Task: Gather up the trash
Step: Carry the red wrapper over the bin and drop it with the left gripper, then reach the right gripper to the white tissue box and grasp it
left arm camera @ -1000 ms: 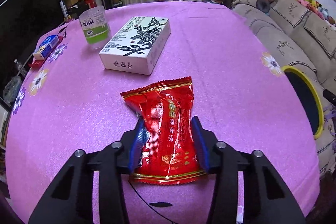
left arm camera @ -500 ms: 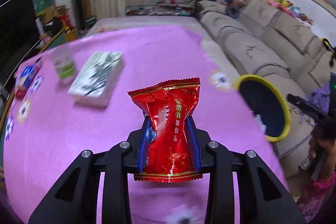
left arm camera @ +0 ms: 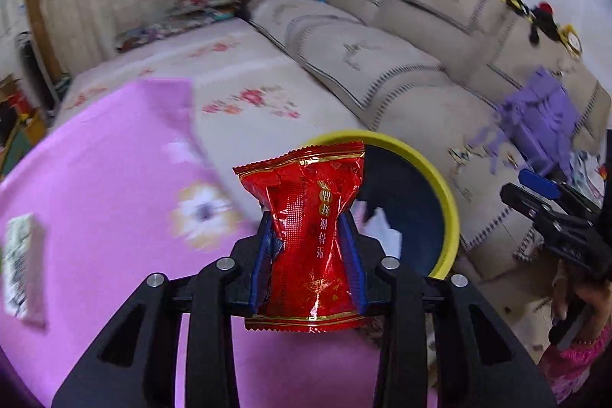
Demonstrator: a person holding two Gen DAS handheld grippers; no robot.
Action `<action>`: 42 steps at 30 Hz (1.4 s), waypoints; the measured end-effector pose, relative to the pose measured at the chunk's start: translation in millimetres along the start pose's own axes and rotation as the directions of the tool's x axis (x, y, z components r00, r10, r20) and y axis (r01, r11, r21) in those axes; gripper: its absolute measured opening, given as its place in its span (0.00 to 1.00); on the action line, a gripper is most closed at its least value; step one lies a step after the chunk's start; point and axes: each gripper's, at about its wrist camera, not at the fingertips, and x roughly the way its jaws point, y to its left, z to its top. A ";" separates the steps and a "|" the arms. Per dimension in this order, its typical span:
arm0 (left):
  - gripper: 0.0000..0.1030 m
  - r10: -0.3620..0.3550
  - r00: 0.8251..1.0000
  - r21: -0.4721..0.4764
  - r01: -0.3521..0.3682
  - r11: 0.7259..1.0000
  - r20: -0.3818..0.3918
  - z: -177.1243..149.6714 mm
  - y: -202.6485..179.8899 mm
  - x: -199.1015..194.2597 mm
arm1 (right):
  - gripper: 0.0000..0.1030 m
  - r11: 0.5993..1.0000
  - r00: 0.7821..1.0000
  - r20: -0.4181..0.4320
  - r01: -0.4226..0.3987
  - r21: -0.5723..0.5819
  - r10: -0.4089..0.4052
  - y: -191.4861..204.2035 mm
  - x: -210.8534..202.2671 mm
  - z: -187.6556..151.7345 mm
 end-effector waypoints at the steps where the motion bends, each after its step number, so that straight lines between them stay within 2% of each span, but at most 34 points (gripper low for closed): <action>1: 0.38 -0.022 1.000 0.014 0.022 1.000 -0.020 5.6 -7.9 12.0 | 0.69 1.000 1.000 0.000 0.004 0.006 -0.004 -3.6 -1.3 -0.7; 5: 0.39 -0.060 0.994 0.046 0.064 0.997 -0.089 19.2 -31.3 57.1 | 0.69 0.999 1.000 -0.010 0.021 0.042 -0.021 -18.9 -1.9 -9.0; 8: 0.46 -0.052 0.991 0.063 0.060 0.996 -0.120 24.0 -39.1 84.7 | 0.69 0.997 0.999 -0.022 0.036 0.069 -0.035 -28.8 -3.0 -18.2; 12: 0.63 -0.040 0.989 0.061 0.050 0.997 -0.145 27.3 -41.2 107.5 | 0.69 0.993 0.998 -0.034 0.060 0.099 -0.056 -41.9 -5.2 -25.9; 15: 0.82 -0.035 0.988 0.058 0.044 0.997 -0.152 29.5 -39.8 116.8 | 0.69 0.992 0.997 -0.039 0.068 0.109 -0.064 -45.9 -6.3 -28.0; 16: 0.86 -0.033 0.988 0.055 0.042 0.998 -0.148 29.4 -38.5 116.5 | 0.69 0.992 0.997 -0.039 0.067 0.109 -0.063 -45.8 -6.7 -28.0; 19: 0.86 -0.041 0.991 0.036 0.046 0.998 -0.129 30.5 -33.3 109.1 | 0.69 0.993 0.998 -0.033 0.065 0.102 -0.062 -40.5 -7.8 -26.4; 21: 0.86 -0.050 0.994 0.014 0.052 0.999 -0.102 28.7 -25.4 94.0 | 0.69 0.994 0.998 -0.028 0.065 0.092 -0.063 -35.3 -9.8 -25.3; 25: 0.88 -0.034 0.999 -0.024 0.034 0.999 0.014 17.2 -4.6 38.6 | 0.69 0.994 0.997 -0.023 0.078 0.070 -0.076 -24.1 -13.7 -24.2; 28: 0.92 0.001 0.996 -0.064 0.004 0.998 0.085 1.8 14.6 -7.5 | 0.69 0.995 0.997 -0.021 0.081 0.057 -0.080 -14.7 -15.5 -23.8; 31: 0.95 0.057 0.986 -0.129 -0.037 0.991 0.157 -23.2 43.2 -62.1 | 0.69 0.998 0.998 -0.015 0.058 0.036 -0.057 4.5 -16.8 -20.2; 34: 0.95 0.125 0.967 -0.203 -0.080 0.976 0.224 -60.4 74.6 -117.3 | 0.69 1.000 1.000 -0.009 0.007 -0.010 -0.007 38.3 -15.3 -14.5; 37: 0.95 0.241 0.930 -0.304 -0.152 0.940 0.279 -105.4 109.7 -170.0 | 0.70 0.994 0.998 -0.023 -0.064 -0.087 0.062 89.4 -9.5 -10.9; 39: 0.95 0.320 0.900 -0.388 -0.194 0.901 0.295 -140.2 138.3 -205.7 | 0.70 0.982 0.993 -0.033 -0.121 -0.142 0.117 131.1 -6.0 -8.8; 42: 0.95 0.418 0.864 -0.463 -0.260 0.847 0.280 -179.8 172.5 -245.0 | 0.70 0.957 0.977 -0.051 -0.213 -0.199 0.206 189.2 -3.2 -7.5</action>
